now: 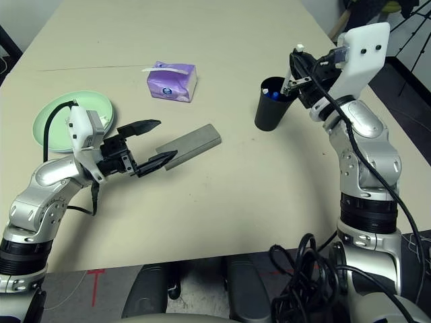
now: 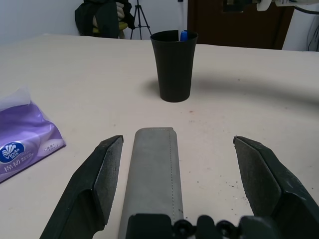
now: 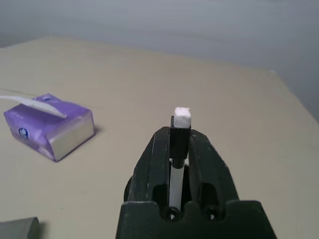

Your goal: Organize and tidy the items on the table.

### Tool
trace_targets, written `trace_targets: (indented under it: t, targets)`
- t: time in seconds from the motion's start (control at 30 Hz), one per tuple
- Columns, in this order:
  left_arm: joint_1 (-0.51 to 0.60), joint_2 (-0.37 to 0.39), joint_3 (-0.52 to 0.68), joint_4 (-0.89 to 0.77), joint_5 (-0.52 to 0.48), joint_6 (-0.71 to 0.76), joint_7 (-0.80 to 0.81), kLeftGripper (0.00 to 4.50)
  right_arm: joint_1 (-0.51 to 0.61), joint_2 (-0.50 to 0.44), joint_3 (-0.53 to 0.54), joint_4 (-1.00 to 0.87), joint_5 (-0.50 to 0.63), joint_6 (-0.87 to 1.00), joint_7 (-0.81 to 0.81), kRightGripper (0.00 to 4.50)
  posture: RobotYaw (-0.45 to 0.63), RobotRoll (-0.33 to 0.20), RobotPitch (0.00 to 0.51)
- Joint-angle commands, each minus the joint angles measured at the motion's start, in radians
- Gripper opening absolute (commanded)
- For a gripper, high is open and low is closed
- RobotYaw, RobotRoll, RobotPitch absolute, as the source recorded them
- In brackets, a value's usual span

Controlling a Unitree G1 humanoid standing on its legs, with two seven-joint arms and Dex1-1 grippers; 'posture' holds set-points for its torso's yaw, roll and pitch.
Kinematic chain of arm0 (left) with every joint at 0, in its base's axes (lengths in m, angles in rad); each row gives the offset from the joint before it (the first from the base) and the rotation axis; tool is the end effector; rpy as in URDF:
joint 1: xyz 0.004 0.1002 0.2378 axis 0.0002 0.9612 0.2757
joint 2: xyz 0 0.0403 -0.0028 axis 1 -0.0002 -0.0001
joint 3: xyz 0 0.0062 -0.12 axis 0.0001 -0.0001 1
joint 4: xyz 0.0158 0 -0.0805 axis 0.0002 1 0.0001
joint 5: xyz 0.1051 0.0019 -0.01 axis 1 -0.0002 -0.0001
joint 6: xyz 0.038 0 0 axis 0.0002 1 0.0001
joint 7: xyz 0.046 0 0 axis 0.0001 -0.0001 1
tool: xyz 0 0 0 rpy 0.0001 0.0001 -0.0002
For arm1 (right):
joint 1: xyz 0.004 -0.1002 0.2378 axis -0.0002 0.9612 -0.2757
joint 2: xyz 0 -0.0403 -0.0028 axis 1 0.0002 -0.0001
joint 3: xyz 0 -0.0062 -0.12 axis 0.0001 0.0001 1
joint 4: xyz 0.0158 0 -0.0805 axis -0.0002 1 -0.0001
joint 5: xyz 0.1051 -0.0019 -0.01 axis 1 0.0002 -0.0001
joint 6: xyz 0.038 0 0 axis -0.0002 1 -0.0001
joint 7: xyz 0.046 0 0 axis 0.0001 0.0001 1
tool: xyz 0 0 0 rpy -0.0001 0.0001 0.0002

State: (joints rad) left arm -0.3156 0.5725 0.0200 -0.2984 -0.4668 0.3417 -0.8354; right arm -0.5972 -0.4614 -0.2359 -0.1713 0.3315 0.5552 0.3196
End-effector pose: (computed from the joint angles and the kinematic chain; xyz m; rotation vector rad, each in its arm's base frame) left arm 0.2490 0.2165 0.1645 0.2400 -0.1632 -1.0066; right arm 0.2813 -0.2325 0.2156 -0.1127 -0.2616 0.2707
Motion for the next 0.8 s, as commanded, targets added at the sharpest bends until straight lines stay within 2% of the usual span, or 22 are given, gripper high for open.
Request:
trace_targets:
  t: [0.03,0.23,0.47,0.8]
  targets:
    - [-0.001,0.01,-0.004,-0.003,0.005,0.003,-0.008,4.5,0.013,-0.007,0.011,-0.014,-0.009,0.013,-0.007,2.1,-0.03,0.0,0.163]
    - [0.004,0.007,-0.002,-0.005,0.008,-0.001,-0.003,4.5,-0.001,-0.009,0.024,0.007,-0.013,0.0,0.004,4.37,-0.02,0.0,0.146]
    - [-0.022,-0.007,0.013,0.009,0.013,-0.001,0.035,4.5,-0.051,0.019,0.056,0.049,-0.04,-0.035,-0.021,4.45,-0.01,0.0,0.13]
    - [-0.095,-0.072,0.095,0.012,0.005,0.052,0.224,4.5,-0.147,0.067,0.128,0.178,-0.169,-0.167,-0.08,4.45,0.02,0.0,0.1]
